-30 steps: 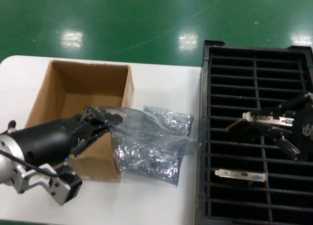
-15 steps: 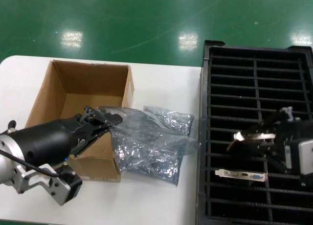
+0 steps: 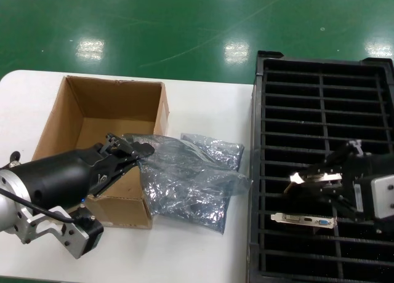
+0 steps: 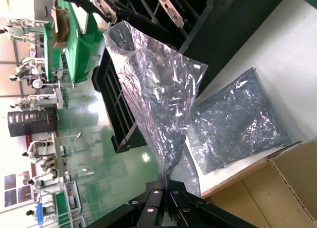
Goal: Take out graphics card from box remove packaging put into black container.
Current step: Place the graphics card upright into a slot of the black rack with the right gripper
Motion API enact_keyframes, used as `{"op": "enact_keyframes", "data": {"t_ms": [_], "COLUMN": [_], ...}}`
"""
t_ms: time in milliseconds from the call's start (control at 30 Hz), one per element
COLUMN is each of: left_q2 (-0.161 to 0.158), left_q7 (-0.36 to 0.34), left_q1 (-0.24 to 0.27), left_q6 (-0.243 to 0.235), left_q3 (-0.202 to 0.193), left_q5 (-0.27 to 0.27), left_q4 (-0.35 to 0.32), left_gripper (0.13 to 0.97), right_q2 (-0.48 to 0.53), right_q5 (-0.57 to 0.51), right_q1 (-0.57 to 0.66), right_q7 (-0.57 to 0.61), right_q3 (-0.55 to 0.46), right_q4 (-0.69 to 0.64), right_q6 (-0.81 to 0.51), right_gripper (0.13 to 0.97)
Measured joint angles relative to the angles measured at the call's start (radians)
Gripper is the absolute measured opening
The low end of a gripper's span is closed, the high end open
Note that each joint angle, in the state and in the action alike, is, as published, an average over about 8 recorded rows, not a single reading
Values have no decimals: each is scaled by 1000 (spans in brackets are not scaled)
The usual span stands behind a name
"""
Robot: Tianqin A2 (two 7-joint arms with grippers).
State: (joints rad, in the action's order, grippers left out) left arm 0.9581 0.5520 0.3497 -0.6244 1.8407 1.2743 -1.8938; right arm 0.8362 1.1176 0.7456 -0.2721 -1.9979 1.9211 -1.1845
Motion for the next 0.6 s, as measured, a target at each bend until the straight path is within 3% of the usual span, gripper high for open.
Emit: {"op": "enact_keyframes", "data": {"t_ms": [600], "left_q2": [0], "left_q7": [0], "left_q1": [0], "left_q6": [0], "left_q3": [0], "left_q5": [0], "left_q4": [0], "left_gripper": [139], "right_q2": [-34], "right_q5": [-13], "right_q1": [41], "right_q7": [-5], "right_q3": [-10], "right_q4": [-93], "right_q6": [-16], "right_gripper": [180]}}
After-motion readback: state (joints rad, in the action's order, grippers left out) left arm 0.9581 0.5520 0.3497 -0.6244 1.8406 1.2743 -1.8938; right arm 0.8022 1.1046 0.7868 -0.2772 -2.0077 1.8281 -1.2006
